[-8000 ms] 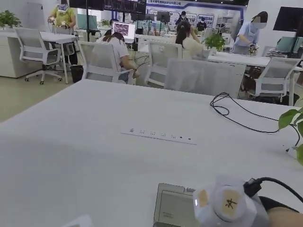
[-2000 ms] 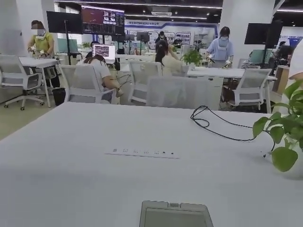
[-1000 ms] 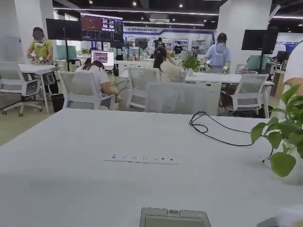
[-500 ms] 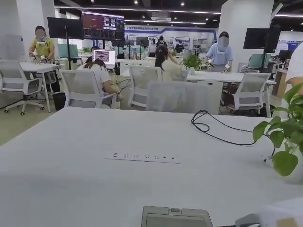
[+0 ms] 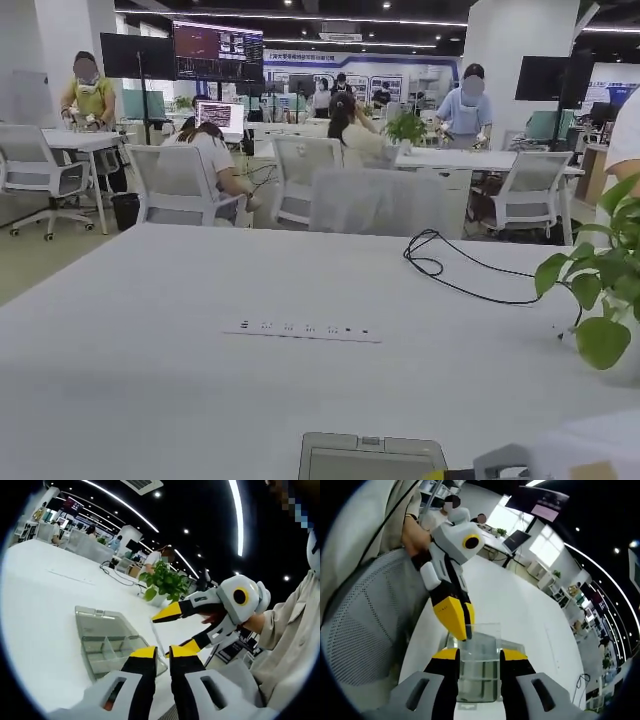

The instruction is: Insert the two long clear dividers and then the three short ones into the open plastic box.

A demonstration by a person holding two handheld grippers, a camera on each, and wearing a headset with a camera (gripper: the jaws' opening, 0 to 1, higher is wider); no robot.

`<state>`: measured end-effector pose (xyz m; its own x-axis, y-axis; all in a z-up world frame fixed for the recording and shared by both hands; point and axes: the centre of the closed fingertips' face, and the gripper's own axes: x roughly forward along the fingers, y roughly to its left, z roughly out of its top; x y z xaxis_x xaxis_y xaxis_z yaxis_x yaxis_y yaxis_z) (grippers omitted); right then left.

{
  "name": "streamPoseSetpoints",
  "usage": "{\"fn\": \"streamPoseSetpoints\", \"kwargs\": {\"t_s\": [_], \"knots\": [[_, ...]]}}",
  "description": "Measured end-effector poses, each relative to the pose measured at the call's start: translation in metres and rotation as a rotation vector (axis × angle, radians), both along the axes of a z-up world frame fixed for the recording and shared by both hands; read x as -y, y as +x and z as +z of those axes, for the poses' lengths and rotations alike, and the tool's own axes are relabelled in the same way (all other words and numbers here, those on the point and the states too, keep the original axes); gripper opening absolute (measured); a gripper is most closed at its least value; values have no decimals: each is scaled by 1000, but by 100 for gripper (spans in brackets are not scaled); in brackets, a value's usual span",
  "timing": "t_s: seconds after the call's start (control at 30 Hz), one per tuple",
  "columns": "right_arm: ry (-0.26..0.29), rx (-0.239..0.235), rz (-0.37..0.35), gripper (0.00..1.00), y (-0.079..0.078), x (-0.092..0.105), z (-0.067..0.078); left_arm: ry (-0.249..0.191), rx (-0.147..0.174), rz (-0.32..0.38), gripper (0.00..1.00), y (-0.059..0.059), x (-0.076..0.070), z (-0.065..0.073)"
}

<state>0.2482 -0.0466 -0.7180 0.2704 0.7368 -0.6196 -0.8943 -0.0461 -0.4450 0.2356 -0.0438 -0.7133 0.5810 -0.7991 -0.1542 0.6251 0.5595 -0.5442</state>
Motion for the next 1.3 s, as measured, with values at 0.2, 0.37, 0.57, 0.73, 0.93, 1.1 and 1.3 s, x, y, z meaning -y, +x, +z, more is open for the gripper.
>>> {"fn": "streamPoseSetpoints", "kwargs": {"t_s": [0.2,0.37,0.57,0.73,0.93,1.1,1.3], "knots": [[3,19,0,32,1,-3,3,-21,-29,29,0,4,-2,0],[5,25,-4,32,3,-3,4,-71,-137,68,0,6,-5,-3],[4,19,-16,32,4,-4,3,-126,-219,78,0,8,-6,-4],[4,17,-23,33,4,-4,3,-119,-247,85,0,8,-6,-4],[10,19,-29,33,5,-4,4,-113,-258,88,0,8,-7,-3],[16,17,-34,33,5,-5,5,-111,-261,89,0,7,-7,-2],[31,-4,-46,35,3,-6,5,-86,-242,91,0,7,-9,-3]]}}
